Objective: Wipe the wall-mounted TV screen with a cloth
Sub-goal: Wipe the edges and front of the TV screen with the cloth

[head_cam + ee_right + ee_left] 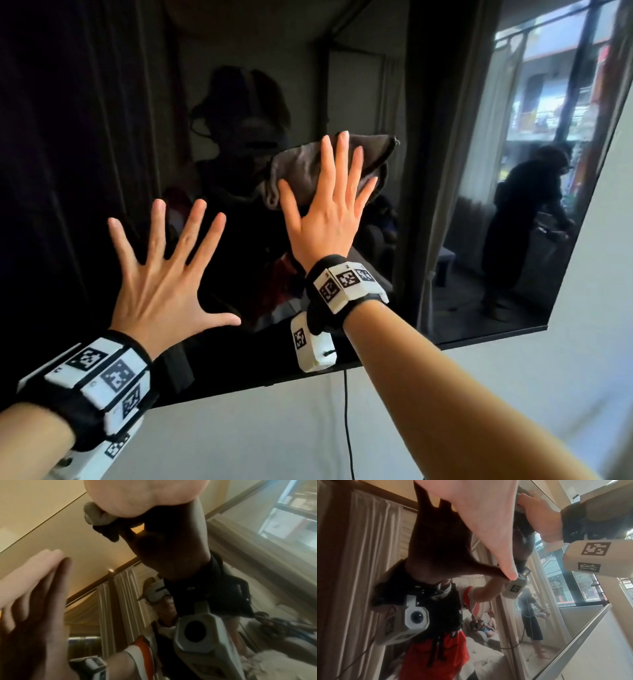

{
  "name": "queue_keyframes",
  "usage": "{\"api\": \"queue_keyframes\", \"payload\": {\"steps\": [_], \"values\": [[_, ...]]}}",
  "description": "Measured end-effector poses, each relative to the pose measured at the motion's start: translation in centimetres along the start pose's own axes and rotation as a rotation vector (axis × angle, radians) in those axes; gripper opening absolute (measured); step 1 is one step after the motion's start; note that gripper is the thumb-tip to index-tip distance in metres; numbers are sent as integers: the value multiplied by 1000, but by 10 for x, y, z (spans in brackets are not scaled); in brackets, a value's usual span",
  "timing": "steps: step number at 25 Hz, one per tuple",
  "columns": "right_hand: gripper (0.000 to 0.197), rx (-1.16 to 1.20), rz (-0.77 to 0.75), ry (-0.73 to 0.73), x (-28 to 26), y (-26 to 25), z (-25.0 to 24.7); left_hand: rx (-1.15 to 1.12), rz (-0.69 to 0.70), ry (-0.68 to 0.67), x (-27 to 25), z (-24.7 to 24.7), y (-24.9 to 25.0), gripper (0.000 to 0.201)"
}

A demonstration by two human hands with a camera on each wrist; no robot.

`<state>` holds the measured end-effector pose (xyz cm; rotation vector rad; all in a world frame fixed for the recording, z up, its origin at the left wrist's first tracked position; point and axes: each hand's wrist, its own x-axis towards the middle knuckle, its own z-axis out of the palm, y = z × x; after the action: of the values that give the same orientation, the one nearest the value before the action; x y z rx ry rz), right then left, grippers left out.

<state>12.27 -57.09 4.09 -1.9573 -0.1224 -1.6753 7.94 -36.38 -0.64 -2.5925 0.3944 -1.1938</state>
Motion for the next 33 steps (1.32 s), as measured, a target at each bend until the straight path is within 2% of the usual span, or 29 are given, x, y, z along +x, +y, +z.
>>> {"api": "queue_keyframes", "payload": {"steps": [2, 6, 7, 9, 13, 15, 17, 21, 23, 25, 27, 30, 31, 33], "values": [[75, -26, -25, 0, -28, -1, 6, -13, 9, -12, -3, 0, -15, 140], [80, -123, -134, -223, -173, 31, 5, -13, 40, -21, -3, 2, -22, 149], [81, -132, -138, -255, -192, 35, 3, -15, 45, -15, -3, 2, -21, 149], [80, -107, -127, -236, -175, 25, 7, -24, 54, -7, -3, 3, -23, 148], [74, -13, -50, -15, -33, -32, 21, -27, 56, 3, -4, 5, -24, 146], [73, -13, -28, 31, -6, -44, 23, -21, 55, 7, -4, 6, -24, 144], [73, -39, -71, 5, -46, -31, 25, -32, 60, 28, -4, 7, -24, 143], [82, -131, -86, -226, -213, 14, 20, -5, 92, 40, -13, 10, -36, 147], [83, -117, -71, -250, -239, 14, 19, 22, 104, 12, -24, 13, -54, 142], [80, -78, -92, -209, -204, -6, 27, 29, 90, -2, -34, 18, -71, 133], [76, -31, -119, -110, -129, -46, 38, 7, 56, -2, -39, 21, -82, 131], [73, -17, -62, 18, -30, -100, 51, -10, -15, 23, -44, 22, -93, 133], [73, -24, -49, 40, -21, -109, 54, -18, -31, 26, -46, 21, -97, 133], [73, -45, -60, 28, -42, -103, 57, -30, -40, 32, -49, 22, -105, 132]]}}
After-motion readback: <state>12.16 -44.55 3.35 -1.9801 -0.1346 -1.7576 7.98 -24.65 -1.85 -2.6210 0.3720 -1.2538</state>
